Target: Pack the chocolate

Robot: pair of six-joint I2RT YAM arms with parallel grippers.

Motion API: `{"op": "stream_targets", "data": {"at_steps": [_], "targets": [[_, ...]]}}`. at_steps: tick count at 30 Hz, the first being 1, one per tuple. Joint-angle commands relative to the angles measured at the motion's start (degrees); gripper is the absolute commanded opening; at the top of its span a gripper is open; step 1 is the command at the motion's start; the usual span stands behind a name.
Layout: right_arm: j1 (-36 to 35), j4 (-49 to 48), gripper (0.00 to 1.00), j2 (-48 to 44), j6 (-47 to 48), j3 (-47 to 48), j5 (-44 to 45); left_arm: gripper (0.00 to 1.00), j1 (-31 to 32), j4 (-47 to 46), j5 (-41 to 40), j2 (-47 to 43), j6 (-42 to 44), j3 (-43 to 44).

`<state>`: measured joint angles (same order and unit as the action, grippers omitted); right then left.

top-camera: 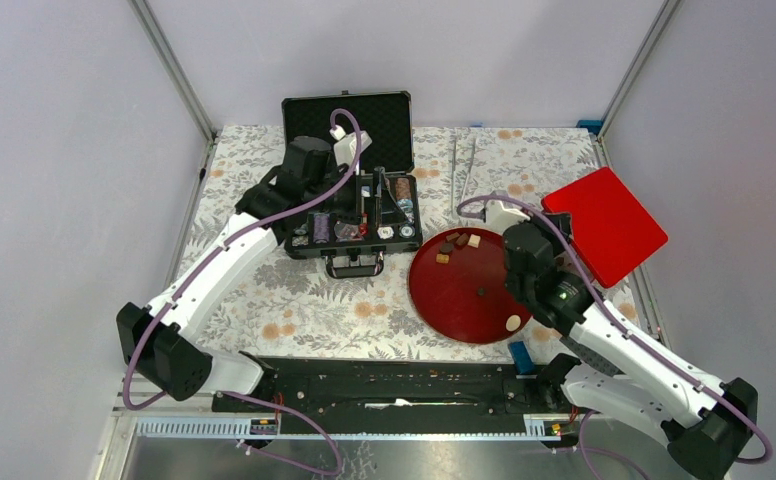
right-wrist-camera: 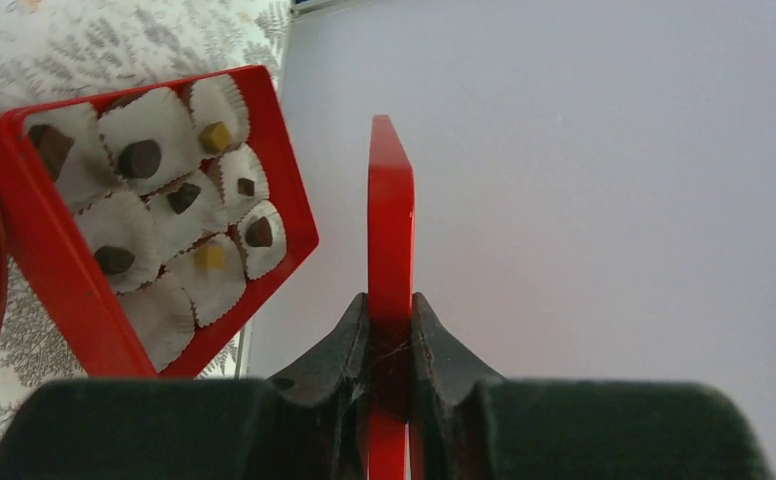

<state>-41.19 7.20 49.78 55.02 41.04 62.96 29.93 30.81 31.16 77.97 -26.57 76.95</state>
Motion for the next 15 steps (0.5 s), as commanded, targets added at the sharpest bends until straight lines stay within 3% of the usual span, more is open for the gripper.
{"op": "stream_targets", "data": {"at_steps": [1,8,15], "targets": [[0.28,1.93,0.0,-1.37,3.55,-3.46,-4.15,0.96,-0.31,-7.07,3.38,-0.87,-1.19,-1.02],[2.02,-9.83,0.0,-3.63,14.87,-10.81,-15.16,0.96,-0.49,-7.66,4.74,0.46,-0.85,-2.0],[11.78,-17.18,0.0,-0.14,18.23,-14.09,-24.69,0.96,-0.92,-9.94,5.86,0.43,-2.03,-4.06]]}}
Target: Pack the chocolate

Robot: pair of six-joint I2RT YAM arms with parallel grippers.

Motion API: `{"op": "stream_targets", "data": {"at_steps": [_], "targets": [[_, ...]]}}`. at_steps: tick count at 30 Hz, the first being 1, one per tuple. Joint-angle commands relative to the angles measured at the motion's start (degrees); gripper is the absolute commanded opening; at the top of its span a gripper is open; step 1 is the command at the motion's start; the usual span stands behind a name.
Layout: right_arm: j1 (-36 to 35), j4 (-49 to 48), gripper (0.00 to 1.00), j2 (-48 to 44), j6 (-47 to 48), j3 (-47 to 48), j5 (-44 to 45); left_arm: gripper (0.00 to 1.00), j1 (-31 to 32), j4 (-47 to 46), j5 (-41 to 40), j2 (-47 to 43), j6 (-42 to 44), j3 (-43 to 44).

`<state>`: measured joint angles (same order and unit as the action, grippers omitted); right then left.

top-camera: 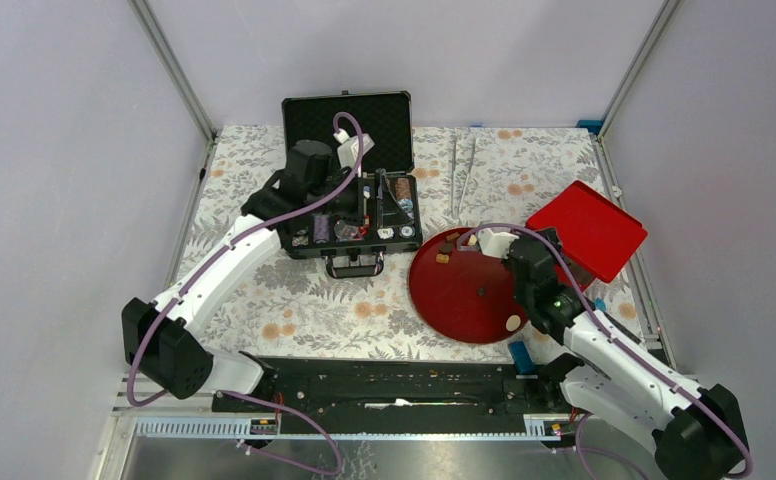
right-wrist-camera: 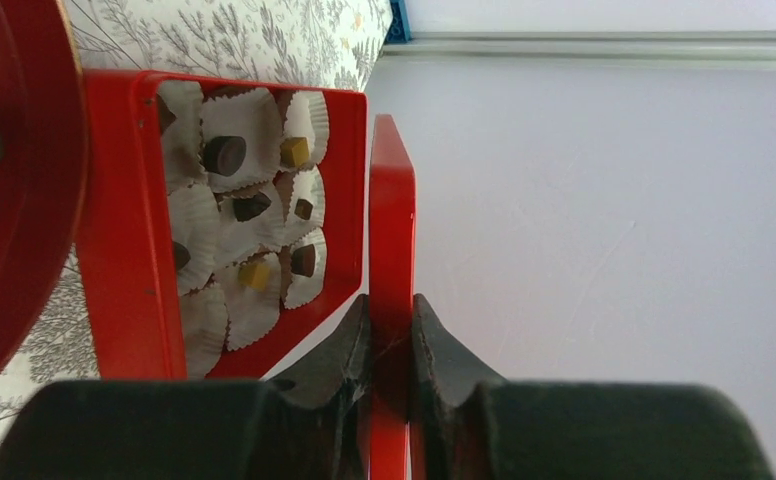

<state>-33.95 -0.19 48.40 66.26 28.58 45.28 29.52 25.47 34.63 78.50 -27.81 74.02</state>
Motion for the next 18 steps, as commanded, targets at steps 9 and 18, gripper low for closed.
{"op": "stream_targets", "data": {"at_steps": [9,18], "targets": [[9.81,-23.89,0.0,8.74,9.74,-6.81,-16.5,0.96,-1.92,-5.45,4.89,1.06,-0.76,-2.6],[10.14,-25.66,0.04,6.99,7.53,-11.81,-17.44,0.96,-4.37,-5.72,5.94,2.97,-0.29,-2.93]]}}
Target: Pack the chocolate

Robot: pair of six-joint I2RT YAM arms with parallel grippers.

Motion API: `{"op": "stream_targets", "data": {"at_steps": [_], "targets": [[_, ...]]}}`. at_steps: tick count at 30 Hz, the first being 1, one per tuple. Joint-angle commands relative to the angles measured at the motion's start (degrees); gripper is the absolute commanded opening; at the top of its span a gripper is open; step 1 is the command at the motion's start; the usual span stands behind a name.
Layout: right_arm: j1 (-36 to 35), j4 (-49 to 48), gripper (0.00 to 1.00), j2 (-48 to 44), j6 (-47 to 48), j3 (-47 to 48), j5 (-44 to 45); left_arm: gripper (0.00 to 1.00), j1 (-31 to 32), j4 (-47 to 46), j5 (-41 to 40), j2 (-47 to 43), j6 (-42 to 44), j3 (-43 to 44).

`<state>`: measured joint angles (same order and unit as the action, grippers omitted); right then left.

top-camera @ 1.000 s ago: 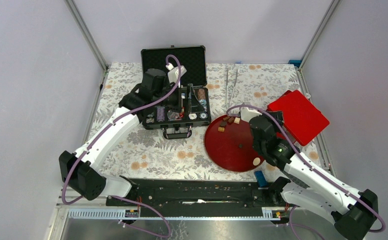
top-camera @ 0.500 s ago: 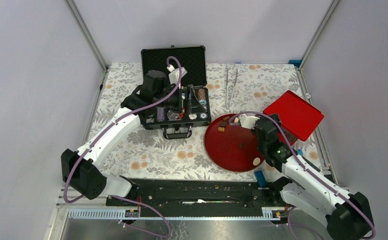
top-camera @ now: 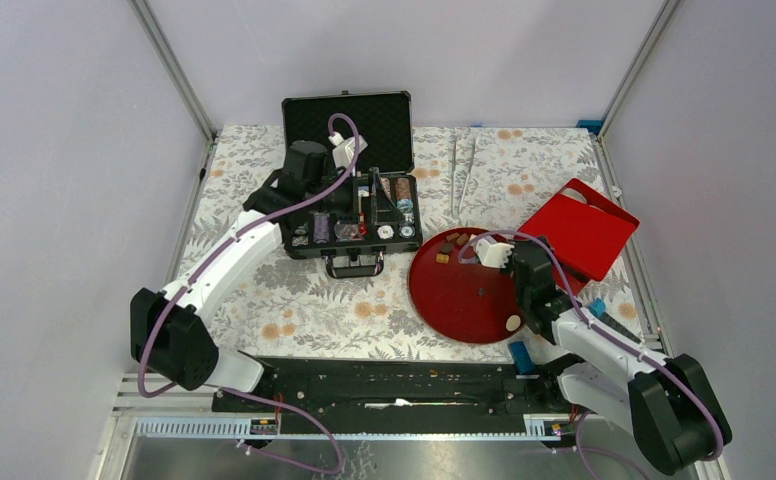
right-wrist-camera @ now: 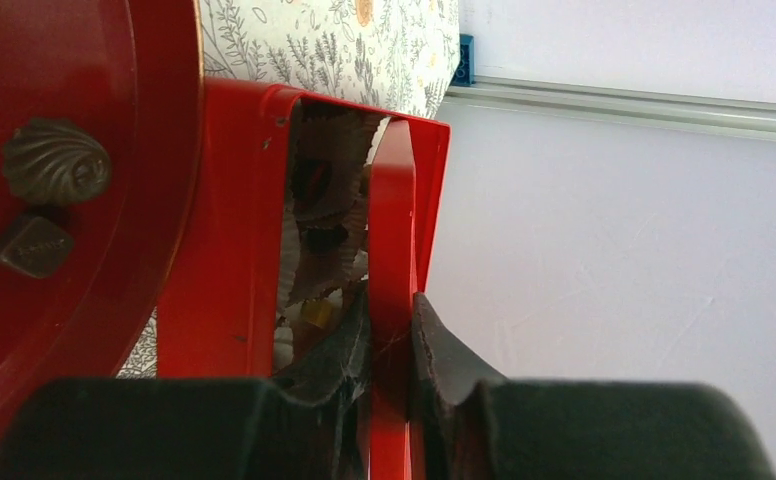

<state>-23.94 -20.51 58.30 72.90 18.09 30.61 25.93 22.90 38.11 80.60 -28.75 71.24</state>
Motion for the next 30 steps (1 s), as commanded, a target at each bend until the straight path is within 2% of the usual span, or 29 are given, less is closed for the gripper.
{"op": "stream_targets", "data": {"at_steps": [1,2,3,6,12,16,21,30], "targets": [[0.13,-5.21,0.12,-4.36,0.51,-2.35,-2.73,0.96,-0.79,-3.48,2.68,1.14,0.44,-0.14],[0.13,-5.05,0.22,-5.52,0.51,-3.21,-2.74,0.96,-0.8,-3.88,2.99,1.37,0.12,-0.14],[0.13,-4.57,0.28,-6.77,0.47,-3.92,-2.75,0.96,-0.8,-4.38,3.25,1.63,-0.16,-0.17],[0.12,-1.85,0.37,-10.2,-0.56,-4.98,-2.32,0.96,-0.81,-5.61,3.92,2.37,-1.03,-0.31],[0.1,2.33,0.79,-13.64,-2.91,-4.53,-2.33,0.96,-0.8,-6.72,4.95,4.78,-2.38,0.83],[0.12,5.03,0.97,-14.38,-5.09,-2.55,-2.36,0.96,-0.8,-7.03,5.02,5.91,-3.25,1.8],[-0.01,16.17,1.0,-15.37,-10.34,4.14,-3.33,0.96,-0.8,-7.33,4.8,7.11,-4.21,3.5],[-0.84,48.17,1.0,-12.62,-25.17,24.45,-9.52,0.96,0.44,-7.5,4.03,12.63,-6.77,11.11]]}}
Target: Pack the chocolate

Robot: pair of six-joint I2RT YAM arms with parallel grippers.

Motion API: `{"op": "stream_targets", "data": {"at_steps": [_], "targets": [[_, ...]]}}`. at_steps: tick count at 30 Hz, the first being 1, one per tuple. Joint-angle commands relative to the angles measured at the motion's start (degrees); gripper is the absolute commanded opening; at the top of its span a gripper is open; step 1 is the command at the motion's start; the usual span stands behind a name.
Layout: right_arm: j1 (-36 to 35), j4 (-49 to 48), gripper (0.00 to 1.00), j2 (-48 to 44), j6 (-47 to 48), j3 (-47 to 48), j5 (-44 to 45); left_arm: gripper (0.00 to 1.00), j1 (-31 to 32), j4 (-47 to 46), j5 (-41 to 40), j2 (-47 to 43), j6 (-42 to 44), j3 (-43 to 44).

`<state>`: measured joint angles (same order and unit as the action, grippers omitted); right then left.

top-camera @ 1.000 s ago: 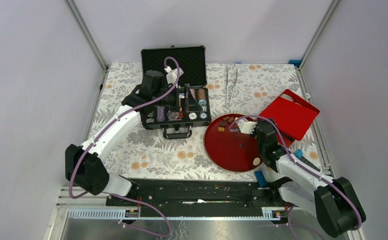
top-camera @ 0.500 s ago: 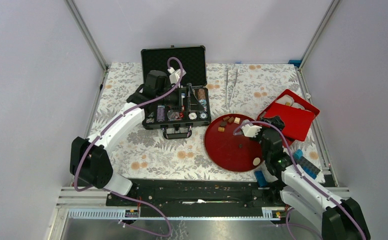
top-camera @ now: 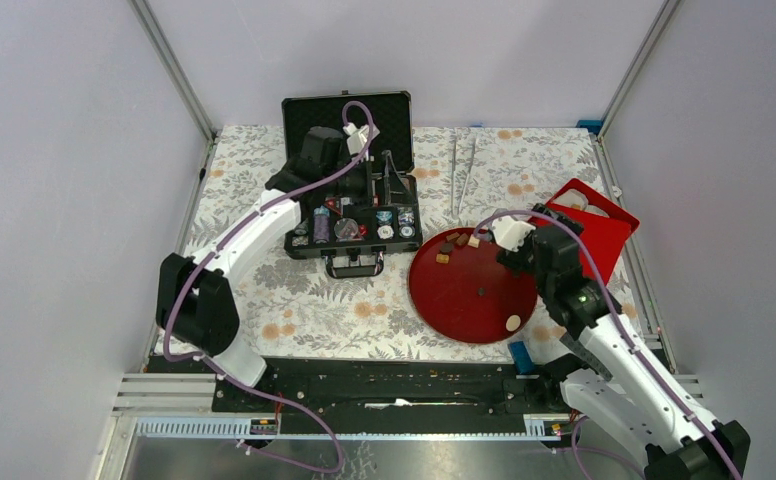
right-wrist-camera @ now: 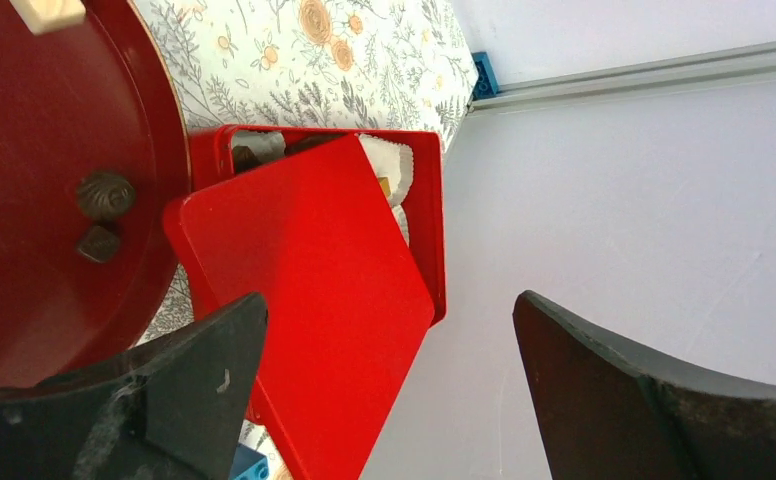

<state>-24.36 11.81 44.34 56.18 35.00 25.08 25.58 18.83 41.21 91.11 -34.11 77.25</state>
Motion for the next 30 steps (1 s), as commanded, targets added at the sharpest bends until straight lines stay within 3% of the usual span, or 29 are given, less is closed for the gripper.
{"op": "stream_targets", "data": {"at_steps": [1,4,8,11,14,17,22,25,30], "targets": [[-0.47,18.86,1.0,2.12,-9.85,9.05,-4.86,0.96,0.98,-3.4,0.97,2.93,-1.74,5.92],[-0.51,24.48,1.0,3.58,-14.75,12.85,-7.29,0.96,1.95,-3.6,0.92,5.57,-2.47,8.17],[-0.43,23.77,1.0,3.48,-25.17,16.55,-6.33,0.95,4.62,-3.69,0.01,9.81,-3.46,11.67],[-0.35,23.15,1.0,5.77,-38.52,19.97,3.79,0.95,7.35,-3.66,-0.86,14.0,-4.79,14.96],[1.64,28.37,1.0,10.06,-51.88,24.4,10.2,0.95,10.01,-3.46,-3.35,18.46,-6.49,18.5],[10.63,36.66,1.0,15.28,-63.34,30.65,6.44,0.94,12.79,-0.53,-6.18,23.05,-7.55,23.22],[33.05,36.55,1.0,15.29,-70.78,33.27,-13.97,0.93,18.3,3.5,-12.88,30.18,-11.34,31.03],[37.14,36.82,1.0,15.91,-76.32,33.23,-12.96,0.91,20.48,5.46,-14.37,35.1,-14.13,36.36],[41.58,33.01,1.0,14.6,-83.08,27.95,-12.48,0.91,24.01,8.02,-23.79,40.73,-8.71,44.48]]}}
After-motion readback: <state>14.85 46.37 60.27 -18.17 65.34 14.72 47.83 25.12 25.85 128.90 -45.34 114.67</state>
